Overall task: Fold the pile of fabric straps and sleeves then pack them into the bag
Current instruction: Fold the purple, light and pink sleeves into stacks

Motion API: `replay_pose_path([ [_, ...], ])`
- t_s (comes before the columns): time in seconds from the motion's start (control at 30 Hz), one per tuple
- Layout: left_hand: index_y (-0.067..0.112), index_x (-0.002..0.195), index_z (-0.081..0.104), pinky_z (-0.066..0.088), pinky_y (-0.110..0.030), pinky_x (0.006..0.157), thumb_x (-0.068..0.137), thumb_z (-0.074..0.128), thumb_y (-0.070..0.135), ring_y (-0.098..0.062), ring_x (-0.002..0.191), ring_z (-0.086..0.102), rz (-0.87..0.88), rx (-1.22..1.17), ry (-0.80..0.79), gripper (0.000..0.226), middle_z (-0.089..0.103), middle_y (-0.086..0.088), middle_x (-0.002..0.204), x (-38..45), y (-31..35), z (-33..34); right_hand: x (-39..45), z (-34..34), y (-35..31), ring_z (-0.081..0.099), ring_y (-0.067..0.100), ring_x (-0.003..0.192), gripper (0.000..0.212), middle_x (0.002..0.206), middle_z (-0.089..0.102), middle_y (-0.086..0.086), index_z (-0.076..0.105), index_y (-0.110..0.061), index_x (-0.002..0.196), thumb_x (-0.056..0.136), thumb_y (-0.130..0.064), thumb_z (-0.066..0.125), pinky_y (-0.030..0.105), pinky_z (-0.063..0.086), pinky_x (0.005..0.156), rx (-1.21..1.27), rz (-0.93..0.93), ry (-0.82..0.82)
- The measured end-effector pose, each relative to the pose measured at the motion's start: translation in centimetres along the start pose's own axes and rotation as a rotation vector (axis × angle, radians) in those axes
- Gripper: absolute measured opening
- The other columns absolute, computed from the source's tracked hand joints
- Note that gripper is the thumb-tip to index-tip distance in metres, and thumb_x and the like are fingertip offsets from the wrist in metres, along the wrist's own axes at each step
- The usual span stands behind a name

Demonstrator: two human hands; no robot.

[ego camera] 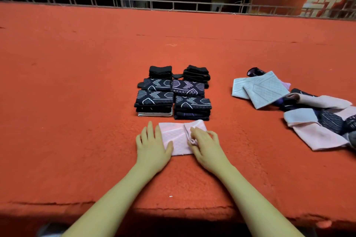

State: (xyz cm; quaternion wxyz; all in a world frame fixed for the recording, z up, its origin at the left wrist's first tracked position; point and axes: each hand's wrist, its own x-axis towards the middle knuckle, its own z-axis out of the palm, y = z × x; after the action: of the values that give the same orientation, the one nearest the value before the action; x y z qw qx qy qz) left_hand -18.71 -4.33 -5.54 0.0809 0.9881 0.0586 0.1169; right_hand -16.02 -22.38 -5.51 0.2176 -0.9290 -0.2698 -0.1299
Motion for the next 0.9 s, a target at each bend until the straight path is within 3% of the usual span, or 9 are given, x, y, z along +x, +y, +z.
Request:
replay_pose_path([
  [0.13,-0.005,0.095,0.068,0.028,-0.044,0.089,0.072,0.047,0.047,-0.045,0.106,0.058,-0.035,0.01,0.041,0.06,0.059,-0.029,0.12,-0.6,0.3,0.7,-0.3,0.0,-0.1,0.048,0.014,0.124,0.051,0.126,0.058,-0.001,0.056,-0.015,0.099,0.087,-0.055,0.027,0.025,0.014,0.1,-0.023,-0.039,-0.051],
  [0.27,0.001,0.086,0.07,0.035,-0.043,0.081,0.073,0.039,0.043,-0.043,0.093,0.062,0.002,0.077,0.164,0.054,0.065,-0.024,0.1,-0.4,0.1,1.9,-0.2,-0.4,0.0,0.046,0.01,0.122,0.058,0.127,0.058,-0.006,0.051,-0.017,0.127,0.09,-0.046,0.018,0.021,0.01,0.103,0.053,0.053,-0.074],
  [0.33,0.008,0.094,0.072,0.042,-0.041,0.075,0.074,0.036,0.04,-0.039,0.084,0.062,0.033,0.058,0.219,0.052,0.065,-0.015,0.087,-0.5,0.3,2.1,0.0,-0.2,0.5,0.039,0.017,0.134,0.064,0.141,0.05,-0.001,0.05,-0.016,0.134,0.089,-0.045,0.014,0.028,0.011,0.106,-0.075,0.023,-0.078],
  [0.5,0.019,0.125,0.061,0.026,-0.038,0.072,0.07,0.062,0.024,-0.032,0.069,0.058,0.073,-0.029,0.401,0.056,0.058,-0.005,0.073,-0.5,0.9,2.3,0.4,-0.9,1.4,0.002,0.017,0.147,0.091,0.16,0.008,-0.009,0.024,-0.031,0.15,0.072,-0.062,-0.009,0.04,-0.006,0.112,-0.349,0.053,-0.21],
  [0.63,0.024,0.136,0.038,0.027,-0.037,0.074,0.075,0.044,0.021,-0.024,0.069,0.056,0.085,-0.185,0.427,0.062,0.057,0.003,0.075,-0.4,1.1,1.7,0.5,-0.5,0.9,-0.003,0.017,0.147,0.093,0.161,0.003,-0.009,0.02,-0.033,0.151,0.069,-0.063,-0.013,0.042,-0.006,0.113,-0.354,0.1,-0.231],
  [0.7,0.023,0.136,0.037,0.025,-0.035,0.075,0.076,0.04,0.026,-0.021,0.07,0.056,0.115,-0.27,0.437,0.06,0.058,0.007,0.076,-0.2,1.1,1.0,0.5,0.0,0.9,0.006,0.024,0.147,0.087,0.161,0.009,-0.001,0.029,-0.032,0.148,0.074,-0.062,-0.006,0.042,-0.003,0.111,-0.369,0.138,-0.203],
  [0.73,0.021,0.134,0.04,0.025,-0.034,0.075,0.076,0.041,0.026,-0.021,0.069,0.056,0.137,-0.314,0.457,0.058,0.059,0.007,0.076,0.0,1.1,0.6,0.6,0.2,0.8,0.022,0.031,0.143,0.079,0.157,0.023,0.007,0.042,-0.03,0.143,0.08,-0.061,0.005,0.042,0.003,0.109,-0.401,0.148,-0.179],
  [0.8,0.015,0.13,0.047,0.026,-0.031,0.074,0.076,0.046,0.025,-0.02,0.067,0.058,0.166,-0.4,0.494,0.054,0.059,0.007,0.076,0.4,1.9,-0.1,0.4,0.5,0.8,0.055,0.04,0.113,0.06,0.128,0.056,0.016,0.066,-0.024,0.119,0.084,-0.056,0.029,0.042,0.019,0.099,-0.393,0.137,-0.078],
  [0.9,0.014,0.126,0.054,0.034,-0.032,0.085,0.077,0.055,0.021,-0.018,0.072,0.059,0.082,-0.649,0.459,0.05,0.059,0.009,0.079,0.8,4.0,-0.9,0.0,0.8,0.8,0.059,0.032,0.085,0.053,0.096,0.059,0.006,0.067,-0.018,0.105,0.083,-0.054,0.036,0.041,0.024,0.09,-0.331,0.14,0.021],
])
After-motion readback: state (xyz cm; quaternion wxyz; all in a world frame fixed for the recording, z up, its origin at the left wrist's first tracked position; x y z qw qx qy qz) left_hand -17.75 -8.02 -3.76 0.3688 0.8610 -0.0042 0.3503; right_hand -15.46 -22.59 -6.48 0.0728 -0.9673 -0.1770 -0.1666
